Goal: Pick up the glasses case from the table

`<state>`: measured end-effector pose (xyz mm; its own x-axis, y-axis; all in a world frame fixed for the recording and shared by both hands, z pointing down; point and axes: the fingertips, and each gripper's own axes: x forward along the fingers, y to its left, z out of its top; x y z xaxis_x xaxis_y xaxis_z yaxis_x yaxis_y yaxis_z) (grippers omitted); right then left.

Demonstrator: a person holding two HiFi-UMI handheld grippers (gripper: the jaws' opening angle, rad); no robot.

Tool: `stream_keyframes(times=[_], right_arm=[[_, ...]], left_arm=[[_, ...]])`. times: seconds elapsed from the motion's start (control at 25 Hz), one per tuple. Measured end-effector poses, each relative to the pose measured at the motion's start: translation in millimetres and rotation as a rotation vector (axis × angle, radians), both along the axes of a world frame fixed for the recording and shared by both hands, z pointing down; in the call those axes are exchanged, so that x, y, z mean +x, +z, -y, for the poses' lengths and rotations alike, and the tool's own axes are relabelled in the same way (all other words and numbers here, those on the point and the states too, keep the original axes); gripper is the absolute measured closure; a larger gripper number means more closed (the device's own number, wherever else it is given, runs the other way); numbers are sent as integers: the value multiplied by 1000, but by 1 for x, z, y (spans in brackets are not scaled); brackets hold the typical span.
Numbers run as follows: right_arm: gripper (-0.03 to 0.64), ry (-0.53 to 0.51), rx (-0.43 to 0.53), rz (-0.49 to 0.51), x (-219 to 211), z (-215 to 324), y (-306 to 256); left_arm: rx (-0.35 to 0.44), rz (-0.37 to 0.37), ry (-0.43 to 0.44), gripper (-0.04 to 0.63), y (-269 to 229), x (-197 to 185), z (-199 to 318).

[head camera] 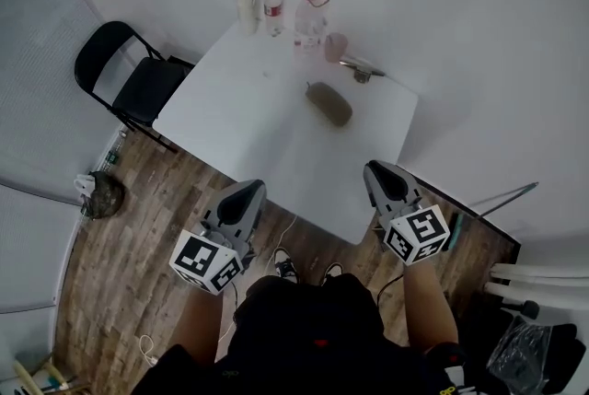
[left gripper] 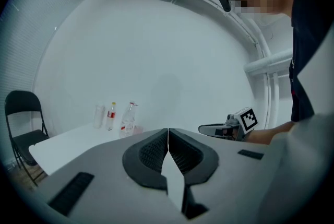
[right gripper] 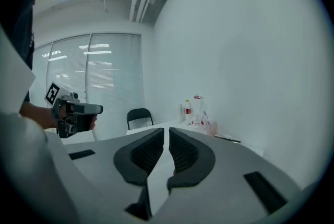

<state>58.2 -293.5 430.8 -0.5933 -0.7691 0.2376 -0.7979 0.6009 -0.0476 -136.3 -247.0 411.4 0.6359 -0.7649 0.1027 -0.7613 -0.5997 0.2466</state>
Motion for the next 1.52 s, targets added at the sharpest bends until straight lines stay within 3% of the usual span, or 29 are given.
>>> stream_keyframes(times=[0.08,0.16,0.4,0.56,1.0,1.16,1.52], right_arm=[[582,-17,-24,-17,-6,18,10],[451,-39,-48,-37,-12,38,24],[302,-53,-104,-175,-13,107,89],[275,-29,-176,-207,-6,154,131],[242,-83,-316,-362,-3,246,227],[219,-117,-393,-418,-5,265,267],[209,-138,-519,-429,-11,280,315]], left_arm=[[-9,-6,-4,574,6,-3,7],[-21,-10,-13,574,15,-6,14],[-83,-3,-54,574,43,-7,27],[-143,-33,-107,574,56,-6,36],[-201,-25,-188,574,79,2,63],[-220,-12,-211,574,87,-1,68],[-259,6,-232,574,104,-8,72]])
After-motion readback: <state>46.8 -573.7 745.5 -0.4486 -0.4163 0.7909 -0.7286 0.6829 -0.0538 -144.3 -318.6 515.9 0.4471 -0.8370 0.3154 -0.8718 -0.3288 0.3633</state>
